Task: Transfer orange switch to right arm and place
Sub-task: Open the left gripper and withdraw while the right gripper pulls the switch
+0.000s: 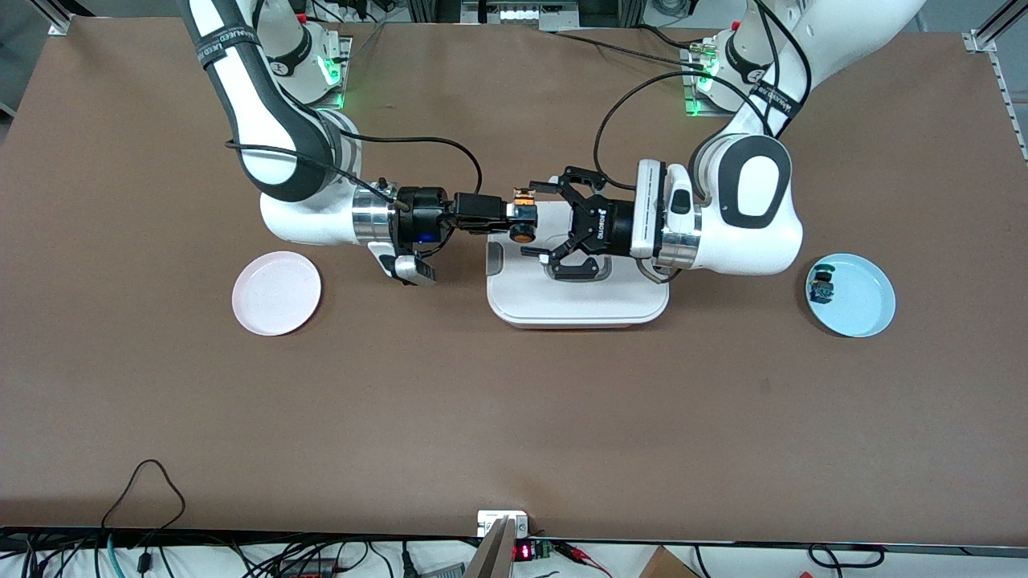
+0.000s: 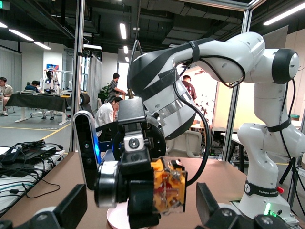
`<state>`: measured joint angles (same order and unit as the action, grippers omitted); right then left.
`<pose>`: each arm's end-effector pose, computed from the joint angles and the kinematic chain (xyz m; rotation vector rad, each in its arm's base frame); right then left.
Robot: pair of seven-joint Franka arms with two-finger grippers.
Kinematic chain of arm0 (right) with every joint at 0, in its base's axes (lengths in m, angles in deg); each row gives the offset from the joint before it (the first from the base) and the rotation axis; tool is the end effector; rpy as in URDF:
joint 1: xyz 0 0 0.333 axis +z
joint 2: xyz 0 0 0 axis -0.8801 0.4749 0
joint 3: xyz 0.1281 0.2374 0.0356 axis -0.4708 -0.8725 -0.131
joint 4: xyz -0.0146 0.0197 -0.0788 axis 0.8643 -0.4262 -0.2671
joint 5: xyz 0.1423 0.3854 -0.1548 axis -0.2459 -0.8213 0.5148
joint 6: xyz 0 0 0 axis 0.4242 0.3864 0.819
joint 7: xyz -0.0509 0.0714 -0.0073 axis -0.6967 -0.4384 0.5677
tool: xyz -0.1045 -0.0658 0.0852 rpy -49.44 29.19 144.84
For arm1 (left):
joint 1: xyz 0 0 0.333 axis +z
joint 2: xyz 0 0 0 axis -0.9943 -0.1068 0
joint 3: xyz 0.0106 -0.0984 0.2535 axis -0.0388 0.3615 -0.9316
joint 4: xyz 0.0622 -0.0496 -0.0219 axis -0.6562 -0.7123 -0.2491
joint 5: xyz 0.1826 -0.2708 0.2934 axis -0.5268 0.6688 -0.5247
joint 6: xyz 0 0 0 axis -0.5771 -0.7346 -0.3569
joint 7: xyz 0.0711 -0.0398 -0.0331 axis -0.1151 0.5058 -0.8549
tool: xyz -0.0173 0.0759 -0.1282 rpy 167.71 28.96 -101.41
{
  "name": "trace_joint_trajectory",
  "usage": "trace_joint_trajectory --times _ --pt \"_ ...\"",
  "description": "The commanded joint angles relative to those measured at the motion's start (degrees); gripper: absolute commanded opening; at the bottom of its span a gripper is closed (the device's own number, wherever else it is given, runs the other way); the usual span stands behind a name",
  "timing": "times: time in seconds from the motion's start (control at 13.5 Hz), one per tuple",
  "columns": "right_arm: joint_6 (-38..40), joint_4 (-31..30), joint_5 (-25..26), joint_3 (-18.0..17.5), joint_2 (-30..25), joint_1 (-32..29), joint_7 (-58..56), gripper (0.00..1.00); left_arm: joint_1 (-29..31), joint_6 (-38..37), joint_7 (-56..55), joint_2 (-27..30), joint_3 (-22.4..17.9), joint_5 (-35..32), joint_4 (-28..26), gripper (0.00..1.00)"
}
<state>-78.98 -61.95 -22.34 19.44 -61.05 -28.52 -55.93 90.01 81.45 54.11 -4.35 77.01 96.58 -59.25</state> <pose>0.5783 0.4381 0.3389 -1.5227 0.1916 0.1551 0.5944 -0.3902 0.3420 1.1855 -1.1866 1.0569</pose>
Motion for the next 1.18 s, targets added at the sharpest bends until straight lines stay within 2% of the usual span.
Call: trace_joint_trajectory --times 0.0,0.15,0.52,0.66,0.96,1.11 --pt "-0.3 -1.4 -0.7 -0.2 -1.5 -0.1 -1.3 0.00 2.7 -3.9 1.0 -0.3 0.0 0.8 -0.1 1.00" --pt "-0.2 -1.4 -0.7 -0.2 -1.6 -0.3 -1.4 0.00 6.3 -7.1 0.9 -0.4 -0.4 -0.5 -0.6 1.00" --pt "0.3 -1.7 0.0 0.0 -2.6 -1.8 -2.5 0.00 18.0 -15.9 2.7 -0.3 -0.4 -11.0 -0.4 1.00" --pt "0.7 -1.7 3.4 0.0 -3.1 -3.9 -2.3 0.00 22.9 -19.8 3.2 0.0 -0.3 -17.0 0.0 1.00" --pt "3.7 -1.7 10.2 0.1 -4.2 -7.9 -2.0 0.00 28.1 -26.3 3.4 -0.1 -0.4 -23.6 0.0 1.00" --pt "4.4 -3.4 12.1 0.1 -5.4 -9.6 -1.9 0.00 29.6 -28.6 3.4 -0.3 -0.6 -25.7 0.8 1.00"
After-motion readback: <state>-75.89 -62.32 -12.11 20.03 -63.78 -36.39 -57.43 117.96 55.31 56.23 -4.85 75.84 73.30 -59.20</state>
